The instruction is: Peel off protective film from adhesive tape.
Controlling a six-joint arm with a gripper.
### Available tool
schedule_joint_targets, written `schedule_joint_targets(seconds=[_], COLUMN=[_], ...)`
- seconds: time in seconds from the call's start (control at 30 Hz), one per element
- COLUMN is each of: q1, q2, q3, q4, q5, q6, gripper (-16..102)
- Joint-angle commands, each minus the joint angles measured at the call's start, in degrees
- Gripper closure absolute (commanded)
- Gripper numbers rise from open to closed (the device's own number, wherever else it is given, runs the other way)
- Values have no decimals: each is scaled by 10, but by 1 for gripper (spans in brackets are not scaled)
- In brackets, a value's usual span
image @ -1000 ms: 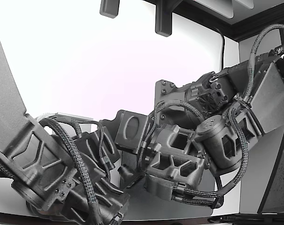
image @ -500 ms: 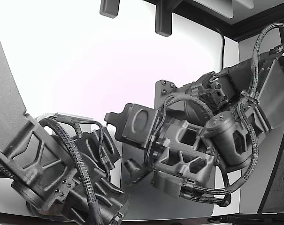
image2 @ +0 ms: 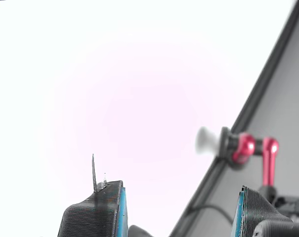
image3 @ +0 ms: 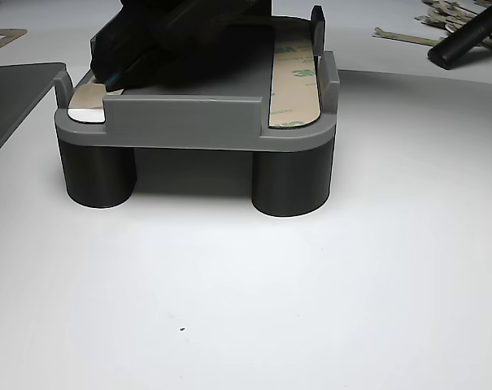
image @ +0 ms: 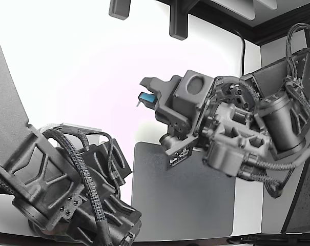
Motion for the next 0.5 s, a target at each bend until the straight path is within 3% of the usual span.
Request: schedule_joint_targets(seconds=[0.0, 0.07, 0.17, 0.27, 0.47], q1=[-73, -115, -156, -241, -413], q2=[67, 122, 214, 306, 345], q3=[-11, 2, 27, 84, 124], q4=[-30, -51, -79, -138, -119], q5=[-83, -125, -173, -300, -473], q6=[-1, 66, 175, 264, 332], gripper=[-4, -14, -14, -14, -14])
